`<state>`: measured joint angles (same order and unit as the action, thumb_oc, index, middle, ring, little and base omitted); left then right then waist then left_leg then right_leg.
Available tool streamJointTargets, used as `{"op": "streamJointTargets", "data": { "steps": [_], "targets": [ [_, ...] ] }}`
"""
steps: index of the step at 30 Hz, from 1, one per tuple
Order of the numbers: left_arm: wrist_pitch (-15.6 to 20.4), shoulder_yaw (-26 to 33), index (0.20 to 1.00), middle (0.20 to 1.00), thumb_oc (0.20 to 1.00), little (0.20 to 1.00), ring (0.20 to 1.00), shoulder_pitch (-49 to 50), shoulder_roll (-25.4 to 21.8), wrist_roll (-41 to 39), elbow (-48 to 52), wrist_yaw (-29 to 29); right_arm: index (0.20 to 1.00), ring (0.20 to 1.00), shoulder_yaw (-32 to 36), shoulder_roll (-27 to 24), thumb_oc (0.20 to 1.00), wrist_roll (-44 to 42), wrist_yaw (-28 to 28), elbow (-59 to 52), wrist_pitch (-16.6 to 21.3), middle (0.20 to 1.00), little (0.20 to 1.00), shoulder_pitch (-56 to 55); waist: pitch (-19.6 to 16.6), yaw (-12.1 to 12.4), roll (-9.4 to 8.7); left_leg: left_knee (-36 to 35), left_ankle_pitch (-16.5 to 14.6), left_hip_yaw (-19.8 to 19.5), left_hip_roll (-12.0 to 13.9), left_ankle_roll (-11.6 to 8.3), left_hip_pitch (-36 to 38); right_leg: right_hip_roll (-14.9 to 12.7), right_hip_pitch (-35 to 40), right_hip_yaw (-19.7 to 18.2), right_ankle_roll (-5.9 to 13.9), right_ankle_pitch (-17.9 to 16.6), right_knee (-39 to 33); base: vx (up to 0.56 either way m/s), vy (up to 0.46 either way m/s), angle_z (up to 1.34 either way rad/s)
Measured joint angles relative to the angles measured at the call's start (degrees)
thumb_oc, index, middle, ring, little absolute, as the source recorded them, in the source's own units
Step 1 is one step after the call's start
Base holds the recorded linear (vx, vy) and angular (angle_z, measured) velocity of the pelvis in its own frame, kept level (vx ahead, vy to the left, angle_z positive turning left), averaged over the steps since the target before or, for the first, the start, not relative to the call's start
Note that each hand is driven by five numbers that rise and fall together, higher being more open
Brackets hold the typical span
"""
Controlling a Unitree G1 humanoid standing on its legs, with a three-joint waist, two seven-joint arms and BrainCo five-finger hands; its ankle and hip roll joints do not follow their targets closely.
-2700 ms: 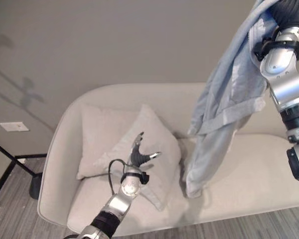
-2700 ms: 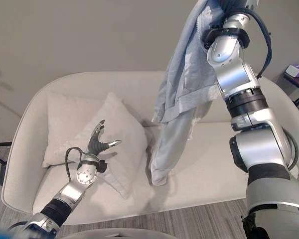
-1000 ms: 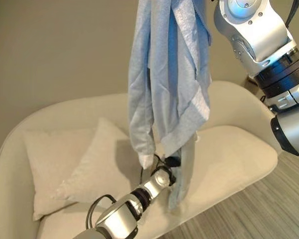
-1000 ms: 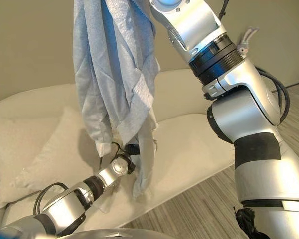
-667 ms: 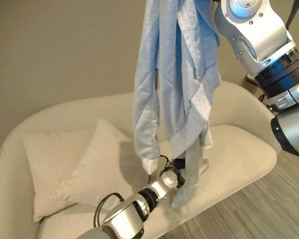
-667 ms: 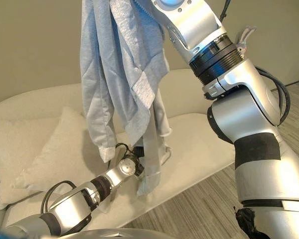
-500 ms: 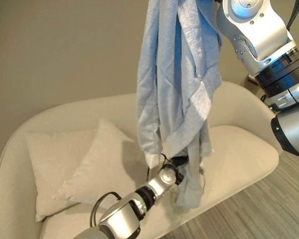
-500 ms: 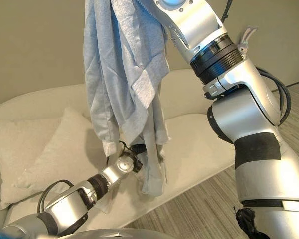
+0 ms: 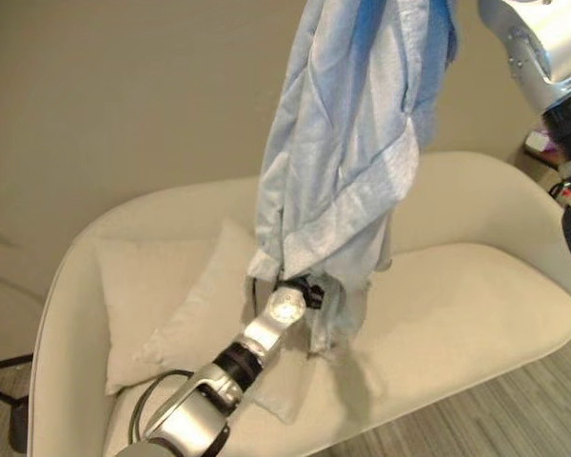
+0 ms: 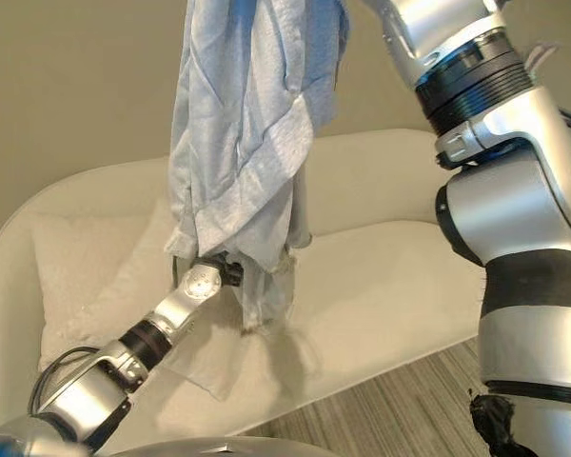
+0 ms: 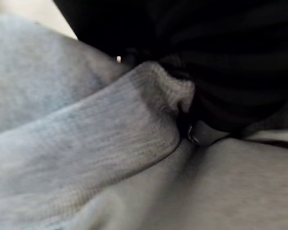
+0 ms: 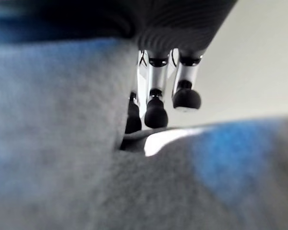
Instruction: Hang the clothes on the sofa on the clothes rack.
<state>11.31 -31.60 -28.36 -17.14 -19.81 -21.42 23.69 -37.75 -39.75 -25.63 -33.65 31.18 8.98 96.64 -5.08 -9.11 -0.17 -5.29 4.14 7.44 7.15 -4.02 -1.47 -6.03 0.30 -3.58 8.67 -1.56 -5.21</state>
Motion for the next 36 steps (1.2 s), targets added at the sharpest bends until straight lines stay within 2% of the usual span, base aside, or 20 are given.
{"op": "streamJointTargets", "data": {
  "steps": [3, 6, 8, 10, 11, 14, 15, 16, 19, 21, 22, 23, 26, 27, 29, 30, 32, 33, 34, 36],
  "targets": [
    [0.4, 3.3, 0.200, 0.200, 0.200, 0.200, 0.200, 1.6, -2.7, 1.7, 2.8, 1.1, 0.200, 0.200, 4.0, -2.7, 0.200, 5.7, -0.5, -8.7, -0.3, 0.200, 0.200, -4.7, 1.8, 0.6, 1.53, 0.0, 0.0, -0.1, 0.1, 0.00, 0.8, 0.1, 0.8, 0.2, 0.27, 0.7, 0.1, -0.07, -0.071, 0.04],
    [0.0, 9.8, 0.200, 0.200, 0.200, 0.200, 0.200, 7.5, -5.4, 8.7, 10.6, 2.0, 0.200, 0.200, 22.2, -6.1, 0.200, 15.6, -1.0, -30.5, -0.7, 0.200, 0.200, -26.1, 4.1, 1.6, 2.38, 0.0, 0.1, -0.1, 0.6, 0.16, 0.8, 0.9, -0.1, 0.1, -0.33, 1.5, 2.1, -0.06, -0.089, -0.01],
    [-0.8, 13.1, 0.200, 0.200, 0.200, 0.200, 0.200, 10.3, -5.3, 10.7, 11.5, 3.5, 0.200, 0.200, 24.8, -6.8, 0.200, 20.7, -1.1, -32.1, -1.7, 0.200, 0.200, -32.6, 5.5, 1.9, 4.66, 0.1, 0.2, -0.2, 0.6, 0.17, 1.0, 0.7, 0.0, 0.1, -0.54, 1.4, 2.4, -0.09, -0.170, 0.04],
    [-0.9, 13.8, 0.200, 0.200, 0.200, 0.200, 0.200, 12.9, -5.3, 14.2, 13.6, 3.5, 0.200, 0.200, 28.7, -3.9, 0.200, 23.8, -0.8, -35.1, -2.6, 0.200, 0.200, -43.4, 6.0, 2.4, 5.29, 1.3, 0.4, -0.4, 1.0, 0.33, 0.6, 1.2, -0.2, 0.6, -0.92, 2.3, 3.9, -0.09, -0.183, 0.05],
    [-0.9, 15.6, 0.200, 0.200, 0.200, 0.200, 0.200, 16.4, -4.7, 16.1, 16.6, 3.7, 0.200, 0.200, 32.8, 2.5, 0.200, 25.9, -0.9, -38.8, -2.5, 0.200, 0.200, -54.4, 6.4, 3.0, 4.74, 1.7, 0.3, -0.4, 2.1, 0.35, 0.7, 2.3, -1.0, 0.5, -1.45, 3.4, 5.6, -0.09, -0.146, -0.06],
    [-1.1, 15.7, 0.200, 0.200, 0.200, 0.200, 0.200, 18.7, -3.6, 17.2, 17.6, 4.4, 0.200, 0.200, 31.0, 14.4, 0.200, 29.1, 0.3, -39.2, -3.3, 0.200, 0.200, -67.6, 8.5, 5.5, 4.62, 1.8, 0.9, -0.5, 4.4, 1.06, -0.1, 5.3, -4.5, 0.6, -3.48, 5.5, 11.3, -0.13, -0.129, -0.06],
    [-1.2, 14.9, 0.200, 0.200, 0.200, 0.200, 0.200, 18.4, -3.6, 18.4, 17.6, 4.6, 0.200, 0.200, 30.1, 15.6, 0.200, 29.8, 0.4, -39.2, -3.3, 0.200, 0.200, -69.5, 8.9, 5.9, 4.09, 2.6, 1.7, -0.6, 4.4, 2.09, -1.6, 5.3, -6.2, 1.2, -4.03, 6.3, 13.4, 0.00, -0.035, 0.37],
    [-1.3, 13.7, 0.200, 0.200, 0.200, 0.200, 0.200, 18.3, -3.2, 19.1, 17.7, 4.6, 0.200, 0.200, 29.0, 15.3, 0.200, 30.7, 1.0, -39.2, -3.4, 0.200, 0.200, -70.8, 9.6, 6.3, 3.36, 2.4, 3.2, -0.6, 4.3, 4.20, -2.8, 4.9, -7.8, 2.2, -4.63, 7.2, 15.5, -0.01, -0.027, 0.54],
    [-1.8, 11.1, 0.200, 0.200, 0.200, 0.200, 0.200, 19.2, -3.0, 20.9, 17.6, 4.6, 0.200, 0.200, 28.8, 15.6, 0.200, 33.9, 1.5, -40.0, -3.6, 0.200, 0.200, -71.2, 10.2, 6.4, 3.41, 2.3, 2.3, -0.1, 4.9, 6.00, -3.2, 5.3, -9.3, 4.5, -5.98, 9.7, 19.6, -0.02, -0.011, 0.38],
    [-1.9, 8.1, 0.200, 0.200, 0.200, 0.200, 0.200, 19.7, -2.9, 21.2, 17.6, 4.5, 0.200, 0.200, 27.6, 16.7, 0.200, 36.1, 1.4, -41.2, -3.4, 0.200, 0.200, -72.1, 10.3, 6.4, 3.36, 2.6, -1.2, -1.0, 3.8, 2.82, -2.6, 4.4, -10.3, 3.9, -6.34, 11.3, 22.1, -0.03, 0.049, -0.01],
    [-1.8, 6.8, 0.200, 0.200, 0.200, 0.200, 0.200, 19.4, -2.9, 21.2, 17.7, 4.3, 0.200, 0.200, 27.2, 16.5, 0.200, 37.0, 1.3, -41.2, -3.4, 0.200, 0.200, -72.5, 10.2, 6.2, 3.52, 3.3, -1.5, -2.1, 2.9, 3.48, -2.5, 4.0, -10.1, 3.7, -6.08, 11.4, 22.7, -0.03, 0.082, -0.15],
    [-1.8, 5.9, 0.200, 0.200, 0.200, 0.200, 0.200, 19.1, -2.9, 21.3, 17.7, 4.0, 0.200, 0.200, 27.1, 16.0, 0.200, 37.1, 1.3, -41.3, -3.4, 0.200, 0.200, -72.5, 10.3, 6.2, 3.71, 4.1, 0.1, -2.6, 2.6, 4.20, -2.6, 4.0, -10.5, 3.3, -5.80, 11.7, 24.2, 0.01, 0.060, -0.12],
    [-1.8, 5.0, 0.200, 0.200, 0.200, 0.200, 0.200, 18.9, -2.8, 21.4, 18.2, 3.1, 0.200, 0.200, 27.2, 15.2, 0.200, 39.2, -0.5, -41.9, -3.4, 0.200, 0.200, -72.8, 10.1, 4.7, 3.44, 3.5, 0.2, -3.2, 1.3, 4.00, -2.4, 2.4, -11.3, 3.4, -5.10, 13.5, 26.9, 0.01, 0.142, 0.10],
    [-1.7, 5.0, 0.200, 0.200, 0.200, 0.200, 0.200, 18.8, -2.7, 21.4, 18.2, 3.1, 0.200, 0.200, 27.1, 15.3, 0.200, 39.2, -0.9, -41.9, -3.3, 0.200, 0.200, -72.9, 10.0, 4.6, 3.51, 3.0, 0.9, -3.3, 1.3, 3.02, -2.3, 1.7, -11.8, 3.2, -5.26, 13.7, 27.4, -0.02, 0.309, 0.15],
    [-1.4, 4.9, 0.200, 0.200, 0.200, 0.200, 0.200, 18.6, -2.8, 21.3, 18.3, 3.1, 0.200, 0.200, 27.0, 15.3, 0.200, 39.2, -1.1, -41.6, -3.3, 0.200, 0.200, -73.1, 9.9, 4.7, 3.47, 2.5, 0.8, -3.3, 1.0, 3.38, -2.6, 1.3, -12.3, 3.7, -5.14, 14.0, 28.3, -0.03, 0.326, 0.10],
    [-0.8, 4.3, 0.200, 0.200, 0.200, 0.200, 0.200, 18.2, -2.8, 21.0, 17.2, 3.2, 0.200, 0.200, 27.3, 15.6, 0.200, 39.3, -1.8, -40.8, -2.9, 0.200, 0.200, -73.8, 9.7, 4.6, 1.80, 4.6, -0.3, -4.5, 1.6, 2.25, -3.8, -0.7, -12.9, 4.0, -6.04, 13.2, 28.0, -0.01, 0.215, 0.15],
    [-0.6, 3.6, 0.200, 0.200, 0.200, 0.200, 0.200, 18.0, -3.4, 20.9, 16.6, 3.1, 0.200, 0.200, 26.8, 15.9, 0.200, 39.2, -2.8, -40.5, -3.2, 0.200, 0.200, -74.8, 8.8, 4.0, -0.15, 8.5, -1.2, -3.6, 6.1, 1.35, -5.0, -2.7, -12.7, 4.5, -5.32, 12.2, 26.4, 0.01, 0.409, 0.30],
    [-0.1, 3.0, 0.200, 0.200, 0.200, 0.200, 0.200, 17.2, -2.5, 20.5, 15.6, 3.4, 0.200, 0.200, 27.2, 15.4, 0.200, 39.2, -3.3, -40.2, -3.2, 0.200, 0.200, -74.9, 8.4, 3.3, -0.18, 8.0, -0.7, -5.1, 10.3, -0.60, -4.7, -3.4, -12.1, 4.7, -4.18, 11.5, 25.3, 0.02, 0.582, 0.29],
    [0.2, 2.4, 0.200, 0.200, 0.200, 0.200, 0.200, 16.7, -2.2, 20.1, 14.7, 3.5, 0.200, 0.200, 27.2, 15.8, 0.200, 39.2, -4.0, -39.5, -3.2, 0.200, 0.200, -74.9, 8.2, 3.1, 0.11, 7.2, -0.2, -6.0, 12.8, -1.91, -3.4, -3.7, -11.7, 4.3, -3.32, 11.0, 24.6, 0.02, 0.611, 0.16],
    [0.4, 1.4, 0.200, 0.200, 0.200, 0.200, 0.200, 15.8, -2.0, 19.9, 13.6, 3.9, 0.200, 0.200, 27.1, 16.4, 0.200, 39.2, -5.0, -39.4, -3.2, 0.200, 0.200, -75.1, 7.9, 3.2, 0.60, 6.5, -0.6, -8.9, 13.7, -2.46, -2.2, -4.9, -11.5, 3.4, -1.53, 10.0, 23.1, 0.04, 0.366, -0.08]
  ]
}}
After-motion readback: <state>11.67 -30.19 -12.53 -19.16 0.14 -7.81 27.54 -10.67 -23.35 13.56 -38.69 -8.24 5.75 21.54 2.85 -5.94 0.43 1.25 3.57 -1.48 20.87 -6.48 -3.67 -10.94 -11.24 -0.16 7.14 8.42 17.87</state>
